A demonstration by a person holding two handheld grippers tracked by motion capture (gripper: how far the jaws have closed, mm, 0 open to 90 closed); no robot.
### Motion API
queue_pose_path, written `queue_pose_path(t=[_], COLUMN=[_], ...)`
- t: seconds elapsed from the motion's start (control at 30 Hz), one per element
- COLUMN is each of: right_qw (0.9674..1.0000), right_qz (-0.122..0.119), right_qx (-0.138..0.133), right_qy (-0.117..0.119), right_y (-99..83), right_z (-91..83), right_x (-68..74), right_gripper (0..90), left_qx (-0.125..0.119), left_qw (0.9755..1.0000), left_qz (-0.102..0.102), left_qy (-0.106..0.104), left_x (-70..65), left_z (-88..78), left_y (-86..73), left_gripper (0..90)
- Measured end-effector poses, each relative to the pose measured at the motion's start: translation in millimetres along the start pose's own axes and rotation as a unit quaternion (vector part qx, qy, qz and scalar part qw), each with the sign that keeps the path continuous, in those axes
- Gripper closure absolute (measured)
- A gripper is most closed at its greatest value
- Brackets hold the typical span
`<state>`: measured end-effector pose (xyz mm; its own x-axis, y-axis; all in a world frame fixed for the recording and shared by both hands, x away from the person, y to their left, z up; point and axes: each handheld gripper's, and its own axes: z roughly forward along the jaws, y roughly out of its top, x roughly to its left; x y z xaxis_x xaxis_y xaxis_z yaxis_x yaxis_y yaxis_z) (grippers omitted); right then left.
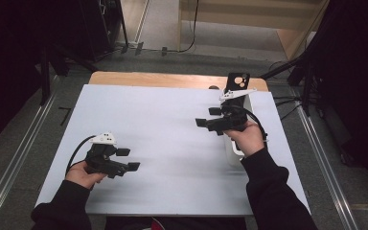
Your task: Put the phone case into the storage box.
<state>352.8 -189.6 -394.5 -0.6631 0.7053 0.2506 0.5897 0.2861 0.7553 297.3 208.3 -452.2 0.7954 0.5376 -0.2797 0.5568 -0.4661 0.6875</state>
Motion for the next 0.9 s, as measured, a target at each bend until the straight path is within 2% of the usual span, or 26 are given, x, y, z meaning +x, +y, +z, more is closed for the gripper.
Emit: queue_pose_path(t=[0.17,0.57,0.7,0.9], right_qw=[0.9999,0.9998,0.9996,0.9992], right_qz=[-0.001,-0.007,-0.023,-0.02], right_qx=[0.012,0.013,0.003,0.011], right_qy=[0.001,0.011,0.018,0.034], right_y=[-9.5,-25.0,-31.0,-40.5], right_z=[1.8,1.8,4.2,7.9], right_x=[5.6,17.4,21.4,27.6], right_gripper=[25.1,28.4,28.7,28.8], left_qx=[-0.001,-0.004,-0.005,-0.005], left_qw=[1.0,1.0,1.0,1.0], left_qz=[0.001,0.0,0.0,0.001], left_qy=[-0.001,-0.003,-0.004,-0.006], left_x=[-0.3,-0.3,-0.4,-0.4], left_z=[-0.5,-0.7,-0.7,-1.2], left_y=[0.1,0.0,0.0,0.2], left_gripper=[25.5,25.6,25.6,25.6])
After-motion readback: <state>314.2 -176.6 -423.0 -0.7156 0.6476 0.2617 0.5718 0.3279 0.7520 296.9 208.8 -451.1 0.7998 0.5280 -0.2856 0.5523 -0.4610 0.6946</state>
